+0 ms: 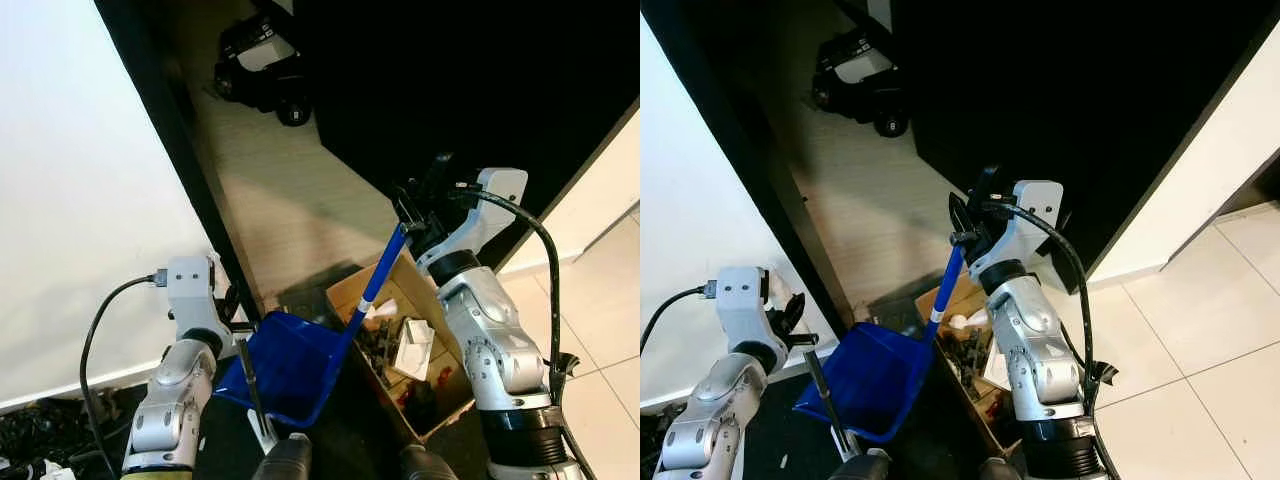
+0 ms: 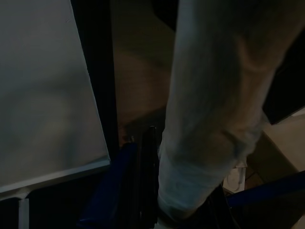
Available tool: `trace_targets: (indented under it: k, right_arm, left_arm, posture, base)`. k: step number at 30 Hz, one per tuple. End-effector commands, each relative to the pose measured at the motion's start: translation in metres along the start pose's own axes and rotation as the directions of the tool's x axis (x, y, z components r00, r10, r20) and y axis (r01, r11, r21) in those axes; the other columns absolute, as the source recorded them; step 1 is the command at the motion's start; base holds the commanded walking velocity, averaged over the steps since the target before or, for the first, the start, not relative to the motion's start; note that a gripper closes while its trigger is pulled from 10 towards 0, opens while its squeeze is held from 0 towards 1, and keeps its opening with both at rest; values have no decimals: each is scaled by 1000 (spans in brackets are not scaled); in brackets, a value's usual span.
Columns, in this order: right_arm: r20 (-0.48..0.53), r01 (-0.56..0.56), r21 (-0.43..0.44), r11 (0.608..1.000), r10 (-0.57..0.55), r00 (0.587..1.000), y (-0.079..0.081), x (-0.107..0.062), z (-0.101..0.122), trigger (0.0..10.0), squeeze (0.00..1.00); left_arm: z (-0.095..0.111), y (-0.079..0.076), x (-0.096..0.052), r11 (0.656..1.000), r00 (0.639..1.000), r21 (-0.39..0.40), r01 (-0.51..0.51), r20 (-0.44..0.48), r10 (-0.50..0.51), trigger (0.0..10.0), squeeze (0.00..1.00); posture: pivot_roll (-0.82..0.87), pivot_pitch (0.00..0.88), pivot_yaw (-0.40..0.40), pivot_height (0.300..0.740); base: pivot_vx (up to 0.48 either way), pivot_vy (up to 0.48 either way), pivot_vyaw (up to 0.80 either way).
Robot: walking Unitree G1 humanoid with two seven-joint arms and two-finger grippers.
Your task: Sweep floor
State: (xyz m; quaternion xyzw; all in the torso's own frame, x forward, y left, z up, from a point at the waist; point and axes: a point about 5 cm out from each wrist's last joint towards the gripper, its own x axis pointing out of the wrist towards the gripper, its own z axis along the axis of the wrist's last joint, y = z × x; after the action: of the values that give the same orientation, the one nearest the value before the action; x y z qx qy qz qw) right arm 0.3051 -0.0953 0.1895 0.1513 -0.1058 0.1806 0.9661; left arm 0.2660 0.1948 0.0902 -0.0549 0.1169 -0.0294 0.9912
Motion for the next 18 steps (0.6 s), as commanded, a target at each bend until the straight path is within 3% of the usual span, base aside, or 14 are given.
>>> trace_targets:
  k: [1,6,8,12,14,15,17,18]
  right_arm:
    - [10,-45,59,997,44,999,10,1,-3,10000,0]
    - [-4,-37,36,999,38,999,8,-2,-9,10000,0]
    - [-46,-20,6,1000,20,999,2,-7,-25,10000,0]
    - [-68,1,-12,1000,-2,998,-2,-10,-32,10000,0]
    - [-79,21,-93,995,-28,996,-7,-17,-42,10000,0]
    - [-79,21,-93,995,-28,996,-7,-17,-42,10000,0]
    - [-63,25,-201,979,-39,997,-12,-25,-47,10000,0]
    - [-63,25,-201,979,-39,997,-12,-25,-47,10000,0]
  left_arm:
    - [8,1,1,1000,999,24,11,44,-12,10000,0]
    - [6,3,3,1000,999,27,1,37,-2,10000,0]
    - [2,1,3,999,999,33,8,30,-9,10000,0]
    - [0,-1,3,999,999,39,14,31,-16,10000,0]
    - [-3,-4,3,998,999,54,24,34,-26,10000,0]
    - [-3,-4,3,998,999,54,24,34,-26,10000,0]
    - [-6,-4,1,998,999,64,27,39,-29,10000,0]
    - [-6,-4,1,998,999,64,27,39,-29,10000,0]
  posture:
    - [167,105,-10,740]
    - [164,104,-5,740]
    - [163,105,-1,740]
    - [166,107,-3,740]
    - [165,110,-5,740]
    - [165,110,-5,740]
    - [165,108,-6,740]
    - [165,108,-6,740]
  base:
    - [0,0,0]
    - [0,0,0]
    - [0,0,0]
    - [0,0,0]
    - [0,0,0]
    - [0,0,0]
    - [0,0,0]
    - [0,0,0]
